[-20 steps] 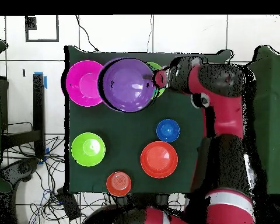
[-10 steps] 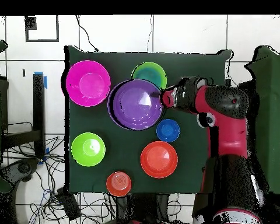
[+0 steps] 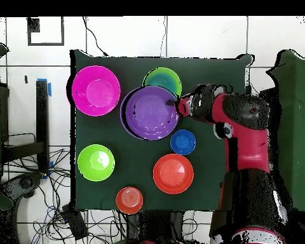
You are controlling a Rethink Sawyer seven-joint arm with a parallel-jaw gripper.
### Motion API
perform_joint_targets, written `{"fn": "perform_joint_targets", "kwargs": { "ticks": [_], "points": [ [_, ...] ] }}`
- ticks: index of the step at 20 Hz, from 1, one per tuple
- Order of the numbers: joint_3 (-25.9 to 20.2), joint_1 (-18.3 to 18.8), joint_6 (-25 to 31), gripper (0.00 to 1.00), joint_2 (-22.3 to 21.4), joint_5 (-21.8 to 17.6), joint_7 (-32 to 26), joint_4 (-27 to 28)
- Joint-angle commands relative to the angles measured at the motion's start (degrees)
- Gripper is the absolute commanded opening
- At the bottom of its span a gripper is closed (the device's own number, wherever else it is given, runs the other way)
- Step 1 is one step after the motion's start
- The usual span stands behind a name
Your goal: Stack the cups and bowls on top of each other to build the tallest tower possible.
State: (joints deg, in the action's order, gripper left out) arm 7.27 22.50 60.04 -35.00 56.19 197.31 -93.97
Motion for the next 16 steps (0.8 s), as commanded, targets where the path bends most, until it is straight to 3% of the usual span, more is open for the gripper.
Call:
{"fn": "perform_joint_targets", "kwargs": {
  "ticks": [1, 16],
  "points": [
    [-7.1, 0.8, -7.5, 0.00, 4.5, -0.2, -6.6, 1.9],
    [-9.1, 3.3, -10.8, 0.00, 5.0, -1.2, -6.3, 2.1]
  ]
}}
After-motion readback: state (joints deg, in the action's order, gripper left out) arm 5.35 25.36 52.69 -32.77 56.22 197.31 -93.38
